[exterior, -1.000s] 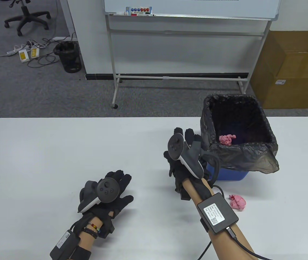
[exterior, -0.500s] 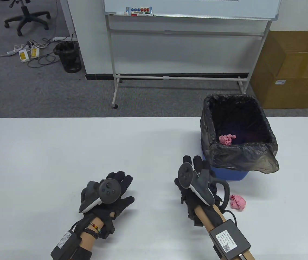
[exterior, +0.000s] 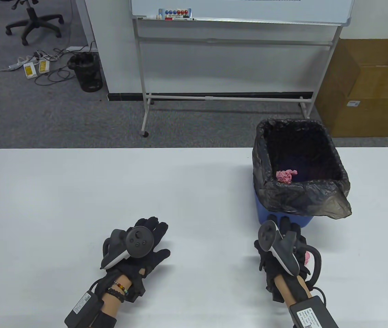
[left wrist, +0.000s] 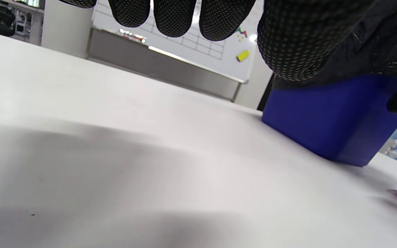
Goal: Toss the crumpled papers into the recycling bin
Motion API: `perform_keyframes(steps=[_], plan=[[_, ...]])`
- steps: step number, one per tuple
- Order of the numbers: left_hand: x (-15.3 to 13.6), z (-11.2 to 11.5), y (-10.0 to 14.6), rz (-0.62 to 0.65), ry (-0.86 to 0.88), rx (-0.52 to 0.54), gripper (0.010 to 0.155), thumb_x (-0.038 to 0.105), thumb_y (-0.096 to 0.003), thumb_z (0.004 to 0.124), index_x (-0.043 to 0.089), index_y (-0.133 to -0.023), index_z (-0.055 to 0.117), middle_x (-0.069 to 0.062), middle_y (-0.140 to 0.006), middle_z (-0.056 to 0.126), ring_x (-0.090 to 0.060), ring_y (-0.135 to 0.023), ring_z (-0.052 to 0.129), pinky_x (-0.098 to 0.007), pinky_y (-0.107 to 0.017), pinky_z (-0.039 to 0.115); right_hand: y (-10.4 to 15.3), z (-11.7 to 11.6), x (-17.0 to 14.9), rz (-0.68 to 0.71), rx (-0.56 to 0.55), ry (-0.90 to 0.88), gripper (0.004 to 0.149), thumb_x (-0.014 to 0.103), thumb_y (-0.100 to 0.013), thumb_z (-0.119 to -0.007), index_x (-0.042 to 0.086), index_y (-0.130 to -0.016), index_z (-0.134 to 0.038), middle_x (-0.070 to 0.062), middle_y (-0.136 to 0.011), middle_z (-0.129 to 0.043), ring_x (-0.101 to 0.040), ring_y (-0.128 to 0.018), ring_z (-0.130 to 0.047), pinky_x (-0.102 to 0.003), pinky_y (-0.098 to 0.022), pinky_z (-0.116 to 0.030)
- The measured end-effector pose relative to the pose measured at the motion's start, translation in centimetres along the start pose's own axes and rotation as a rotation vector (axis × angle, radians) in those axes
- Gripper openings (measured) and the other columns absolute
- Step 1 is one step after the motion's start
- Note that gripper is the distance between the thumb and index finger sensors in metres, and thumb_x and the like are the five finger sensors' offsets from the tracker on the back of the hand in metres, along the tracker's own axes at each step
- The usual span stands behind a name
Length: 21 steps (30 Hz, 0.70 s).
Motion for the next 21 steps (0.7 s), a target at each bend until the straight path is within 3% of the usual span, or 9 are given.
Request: perform_keyframes(steps=[12,16,21], plan=[[0.1,0.0,0.0,-0.006,-0.006,-0.010,0.078,0.052,-0.0456,0.081,0.023,-0.111,0.051,-0.014,-0.123,0.043,-0.046,-0.112,0.042,-0.068,-0.075,0.042,-2.0,-3.0,-3.6,-0.156,0.080,0.071,0.083,0.056,-0.034,-0.087,0.040,-0.107,-0.051,-0.004,-0.117,-0.057,-0.043,-0.105,-0.069,-0.053,-0.070,-0.069],[0.1,0.0,0.0,-0.009,-0.007,-0.011,0.078,0.051,-0.0457,0.081,0.023,-0.111,0.051,-0.014,-0.123,0.043,-0.046,-0.112,0.042,-0.068,-0.075,0.042,-2.5,-3.6,-3.9,-0.172,0.096,0.074,0.077,0.051,-0.035,-0.089,0.042,-0.104,-0.056,0.000,-0.111,-0.069,-0.036,-0.094,-0.085,-0.045,-0.062,-0.081],[0.0,-0.1,0.0,-0.011,-0.006,-0.011,0.077,0.051,-0.0456,0.081,0.023,-0.111,0.051,-0.014,-0.123,0.043,-0.046,-0.112,0.041,-0.068,-0.075,0.042,-2.8,-4.0,-3.6,-0.176,0.072,0.109,0.066,0.043,-0.034,-0.094,0.036,-0.096,-0.075,0.000,-0.101,-0.082,-0.028,-0.082,-0.096,-0.034,-0.054,-0.089]])
Point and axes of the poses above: the tracker on the back of each hand, its own x axis roughly to the thumb side, its own y axis roughly from the fingertips to the wrist, z = x × y, the point moved 1 cm from there along -y, roughly from the wrist to the fingertips
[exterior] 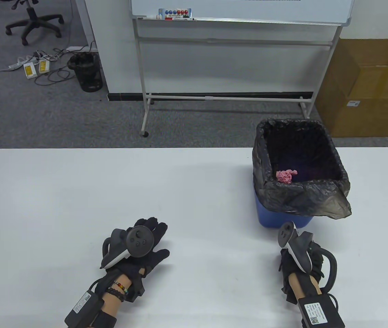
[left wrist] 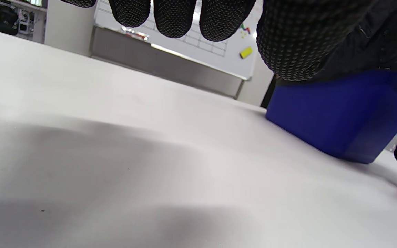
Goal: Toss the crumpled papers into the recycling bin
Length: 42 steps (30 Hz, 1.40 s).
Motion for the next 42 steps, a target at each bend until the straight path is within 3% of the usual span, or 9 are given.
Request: perform_keyframes(steps=[10,19,32,42], plan=[[0.0,-0.1,0.0,0.001,0.001,0.004,0.077,0.051,-0.0457,0.081,0.023,-0.111,0.051,-0.014,-0.123,0.043,-0.046,-0.112,0.041,-0.068,-0.075,0.042,-0.3,0.1,0.3,0.002,-0.054,0.025,0.047,0.038,-0.032,-0.098,0.030,-0.078,-0.095,0.002,-0.085,-0.097,-0.025,-0.073,-0.104,-0.027,-0.047,-0.097],[0.0,-0.1,0.1,0.005,0.003,0.006,0.077,0.051,-0.0457,0.081,0.023,-0.111,0.051,-0.014,-0.123,0.043,-0.046,-0.112,0.041,-0.068,-0.075,0.042,2.1,1.9,3.1,0.128,-0.076,-0.017,0.048,0.039,-0.031,-0.098,0.029,-0.078,-0.095,0.001,-0.083,-0.098,-0.025,-0.071,-0.106,-0.026,-0.045,-0.098],[0.0,-0.1,0.1,0.006,0.002,0.003,0.078,0.051,-0.0456,0.081,0.023,-0.111,0.051,-0.014,-0.123,0.043,-0.046,-0.112,0.041,-0.068,-0.075,0.042,6.5,4.5,10.3,0.372,0.025,-0.159,0.049,0.039,-0.031,-0.098,0.029,-0.079,-0.094,0.001,-0.084,-0.098,-0.025,-0.071,-0.107,-0.026,-0.045,-0.099],[0.1,-0.1,0.1,0.007,0.004,0.004,0.077,0.051,-0.0459,0.081,0.023,-0.111,0.051,-0.014,-0.123,0.043,-0.046,-0.112,0.041,-0.068,-0.075,0.042,7.4,8.2,14.0,0.480,0.126,-0.349,0.049,0.039,-0.031,-0.098,0.029,-0.079,-0.094,0.000,-0.084,-0.098,-0.025,-0.072,-0.107,-0.026,-0.045,-0.099]])
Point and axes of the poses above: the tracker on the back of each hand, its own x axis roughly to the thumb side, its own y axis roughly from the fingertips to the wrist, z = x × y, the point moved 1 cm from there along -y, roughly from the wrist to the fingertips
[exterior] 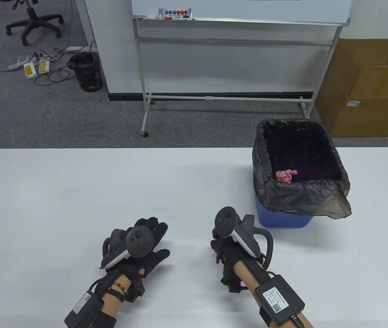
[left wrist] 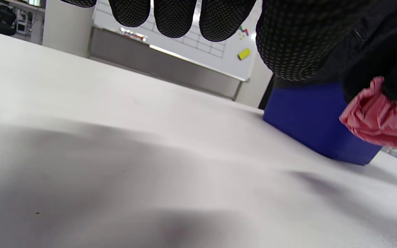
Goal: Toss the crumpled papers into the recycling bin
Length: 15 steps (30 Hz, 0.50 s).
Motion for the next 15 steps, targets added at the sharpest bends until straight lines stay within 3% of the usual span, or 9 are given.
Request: perform_keyframes(steps=[10,15], plan=[[0.0,-0.1,0.0,0.003,0.008,0.007,0.077,0.051,-0.0458,0.081,0.023,-0.111,0.051,-0.014,-0.123,0.043,-0.046,-0.112,0.041,-0.068,-0.075,0.042,-1.2,5.6,2.6,0.048,-0.089,-0.247,0.049,0.038,-0.031,-0.098,0.029,-0.079,-0.094,0.000,-0.084,-0.098,-0.025,-0.071,-0.107,-0.027,-0.045,-0.099],[0.0,-0.1,0.0,0.005,0.009,0.006,0.077,0.051,-0.0458,0.081,0.023,-0.111,0.051,-0.014,-0.123,0.043,-0.046,-0.112,0.041,-0.068,-0.075,0.042,-1.3,10.9,2.2,0.030,-0.313,-0.345,0.049,0.038,-0.031,-0.098,0.029,-0.079,-0.094,0.000,-0.084,-0.098,-0.025,-0.071,-0.107,-0.026,-0.045,-0.099]])
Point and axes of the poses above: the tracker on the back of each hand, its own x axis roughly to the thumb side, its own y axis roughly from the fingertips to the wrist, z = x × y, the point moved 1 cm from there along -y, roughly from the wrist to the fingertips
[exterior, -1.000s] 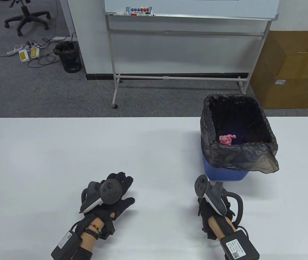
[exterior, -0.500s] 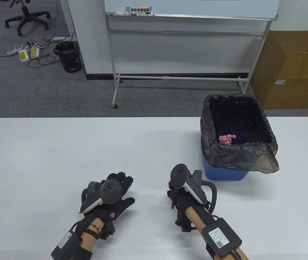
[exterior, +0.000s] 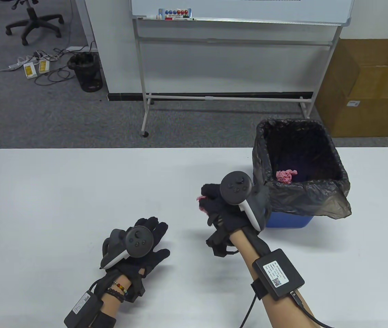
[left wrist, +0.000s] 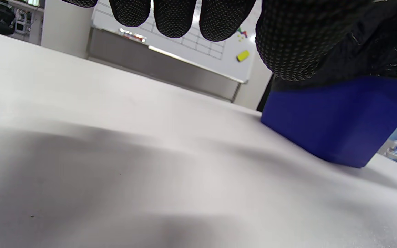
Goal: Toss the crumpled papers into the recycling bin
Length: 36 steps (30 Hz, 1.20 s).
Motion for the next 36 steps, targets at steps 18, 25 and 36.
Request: perform_keyframes(steps=[18,25,36], plan=[[0.3,0.1,0.0,0.025,0.004,-0.010,0.079,0.052,-0.0453,0.082,0.023,-0.111,0.050,-0.013,-0.123,0.042,-0.046,-0.112,0.040,-0.068,-0.075,0.041,-3.8,9.2,-5.5,-0.268,-0.403,0.344,0.089,0.059,-0.028,-0.091,0.038,-0.106,-0.054,0.005,-0.118,-0.052,-0.029,-0.112,-0.057,-0.050,-0.076,-0.061],[0.3,0.1,0.0,0.025,-0.003,-0.010,0.079,0.052,-0.0453,0.081,0.023,-0.111,0.050,-0.013,-0.123,0.042,-0.046,-0.112,0.040,-0.068,-0.075,0.041,-3.7,8.4,-5.1,-0.230,-0.348,0.324,0.090,0.062,-0.029,-0.088,0.037,-0.107,-0.053,0.002,-0.119,-0.049,-0.032,-0.113,-0.053,-0.053,-0.076,-0.057],[0.4,0.2,0.0,0.026,-0.001,-0.007,0.078,0.053,-0.0456,0.081,0.023,-0.111,0.050,-0.014,-0.123,0.042,-0.046,-0.112,0.040,-0.069,-0.075,0.041,0.1,3.0,0.6,0.016,-0.159,0.370,0.089,0.063,-0.031,-0.086,0.037,-0.109,-0.050,0.001,-0.120,-0.049,-0.032,-0.113,-0.052,-0.054,-0.076,-0.056]])
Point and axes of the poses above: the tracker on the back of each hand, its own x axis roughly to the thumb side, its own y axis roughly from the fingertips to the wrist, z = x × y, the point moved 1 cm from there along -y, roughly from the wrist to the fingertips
